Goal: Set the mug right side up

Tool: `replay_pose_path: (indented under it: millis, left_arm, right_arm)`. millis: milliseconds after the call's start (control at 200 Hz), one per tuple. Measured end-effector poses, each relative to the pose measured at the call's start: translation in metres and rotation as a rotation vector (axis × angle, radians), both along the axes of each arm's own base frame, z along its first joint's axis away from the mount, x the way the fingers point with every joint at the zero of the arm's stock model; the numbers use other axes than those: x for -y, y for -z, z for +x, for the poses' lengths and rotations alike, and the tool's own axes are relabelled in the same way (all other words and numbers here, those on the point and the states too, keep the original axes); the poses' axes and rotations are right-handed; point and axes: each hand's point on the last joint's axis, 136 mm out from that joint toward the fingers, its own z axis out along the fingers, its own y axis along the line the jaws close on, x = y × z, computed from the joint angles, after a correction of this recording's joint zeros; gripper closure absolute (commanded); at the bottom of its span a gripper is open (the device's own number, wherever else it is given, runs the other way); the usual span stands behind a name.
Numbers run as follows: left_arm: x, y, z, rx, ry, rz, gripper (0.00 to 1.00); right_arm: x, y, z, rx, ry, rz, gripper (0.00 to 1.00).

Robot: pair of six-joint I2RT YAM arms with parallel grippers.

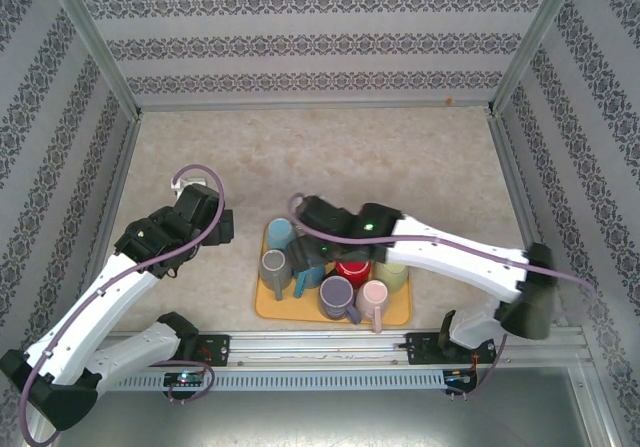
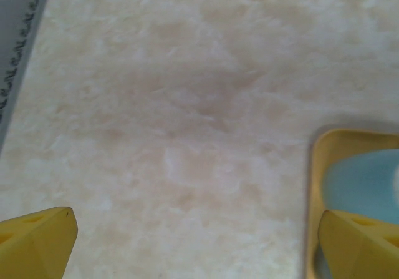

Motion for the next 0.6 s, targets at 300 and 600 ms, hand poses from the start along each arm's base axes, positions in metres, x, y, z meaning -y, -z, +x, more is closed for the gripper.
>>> replay_pose_path:
  millis: [300,600]
  left_arm:
    - [-0.031,-0.026,-0.013,0.149,-0.1,0.025,0.0]
    - [-0.063,-0.054,-0.032,0.326,-0.25,-0.02,0.0]
  right_arm:
    - [-0.066,0.023,-0.002,-0.068,0.036,-0.067,0.21]
    - [-0.08,0.055,0.008,-0.128,0.126,-0.121,0.21]
